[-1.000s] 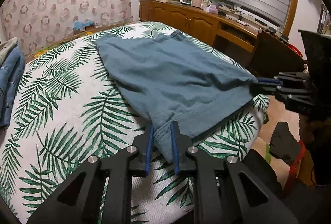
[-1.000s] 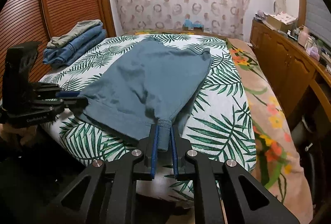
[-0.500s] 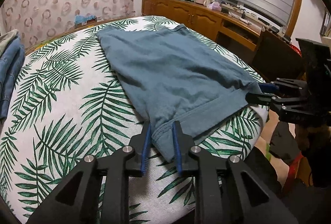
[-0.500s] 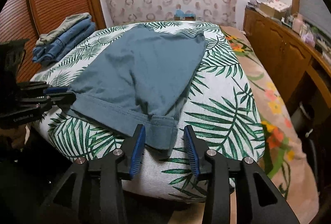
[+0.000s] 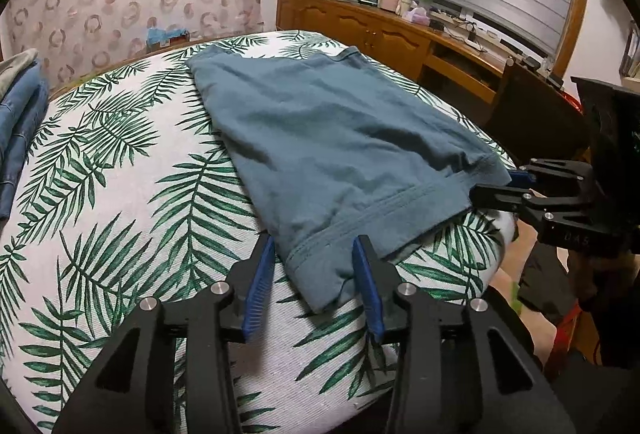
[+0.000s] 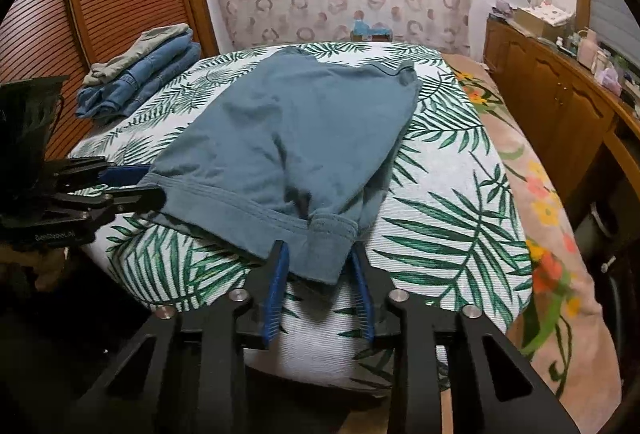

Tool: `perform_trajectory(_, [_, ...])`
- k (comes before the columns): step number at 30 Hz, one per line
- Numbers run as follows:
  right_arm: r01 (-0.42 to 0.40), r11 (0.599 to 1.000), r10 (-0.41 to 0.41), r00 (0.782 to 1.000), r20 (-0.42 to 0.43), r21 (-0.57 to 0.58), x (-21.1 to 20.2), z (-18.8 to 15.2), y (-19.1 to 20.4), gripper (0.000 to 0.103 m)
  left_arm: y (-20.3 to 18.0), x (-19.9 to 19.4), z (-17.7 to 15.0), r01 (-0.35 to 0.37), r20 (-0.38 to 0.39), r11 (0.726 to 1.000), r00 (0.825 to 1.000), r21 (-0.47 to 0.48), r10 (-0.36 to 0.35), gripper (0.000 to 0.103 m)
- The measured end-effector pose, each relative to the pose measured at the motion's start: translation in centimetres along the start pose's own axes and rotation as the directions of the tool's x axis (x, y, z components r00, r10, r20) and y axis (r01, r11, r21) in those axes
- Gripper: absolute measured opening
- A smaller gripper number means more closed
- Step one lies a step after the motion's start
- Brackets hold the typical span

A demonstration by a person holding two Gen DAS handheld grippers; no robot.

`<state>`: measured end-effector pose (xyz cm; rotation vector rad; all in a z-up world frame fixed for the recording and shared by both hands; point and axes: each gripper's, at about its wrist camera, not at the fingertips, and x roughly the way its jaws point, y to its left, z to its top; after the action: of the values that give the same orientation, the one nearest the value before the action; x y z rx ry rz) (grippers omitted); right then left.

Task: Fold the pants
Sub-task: 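Lift the hem with the right gripper while the left gripper grasps the same hem, then raise the held hem high with both grippers, lifting the shorts off the bed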

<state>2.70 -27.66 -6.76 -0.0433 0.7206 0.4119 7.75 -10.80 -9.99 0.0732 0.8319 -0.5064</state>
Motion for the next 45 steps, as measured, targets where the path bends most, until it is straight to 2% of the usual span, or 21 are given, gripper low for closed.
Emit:
perform_trajectory(2, [-0.025,1.0,0.025,1.0,0.002,0.003,0.1,0.0,0.1,0.02,-0.1,0.0,0.0,0.019,0.001,1.0,1.0,0.004,-0.019,0.031])
perform_trajectory(7, [-0.052,0.998,0.051,0.998,0.021,0.022,0.2,0.0,-0.2,0.017,0.0,-0.3,0.1,0.06,-0.011,0.998,0.998,0.011,-0.06,0.02])
perform_trajectory(10, [-0.055,0.998,0.054,0.998,0.038,0.026,0.0,0.1,-0.2,0.016,0.1,-0.9,0.3,0.08,0.008,0.997,0.997,0.003,-0.08,0.013])
perform_trajectory(15, [-0.056,0.998,0.055,0.993,0.108,0.009,-1.8,1.1,0.1,0.016,0.0,-3.5,1.4,0.083,0.093,0.997,0.992,0.004,-0.083,0.011])
perform_trajectory(21, [-0.052,0.998,0.059,0.979,0.193,-0.041,-4.5,3.4,1.1,0.016,0.1,-7.7,3.5,0.089,0.189,0.996,0.978,0.026,-0.092,0.011])
perform_trajectory(27, [-0.055,0.995,0.077,0.96,0.27,-0.088,-6.9,5.3,2.4,0.015,0.6,-11.5,5.0,0.078,0.292,0.997,0.953,0.03,-0.083,0.011])
perform_trajectory(36, [-0.057,0.984,0.114,0.925,0.363,-0.166,-9.9,6.9,4.0,0.015,1.0,-16.1,6.9,0.025,0.401,0.998,0.915,0.052,-0.043,0.01])
perform_trajectory(45, [-0.052,0.97,0.154,0.889,0.432,-0.238,-11.1,7.7,5.4,0.016,2.1,-20.4,8.5,-0.04,0.5,0.998,0.866,0.05,0.01,0.01])
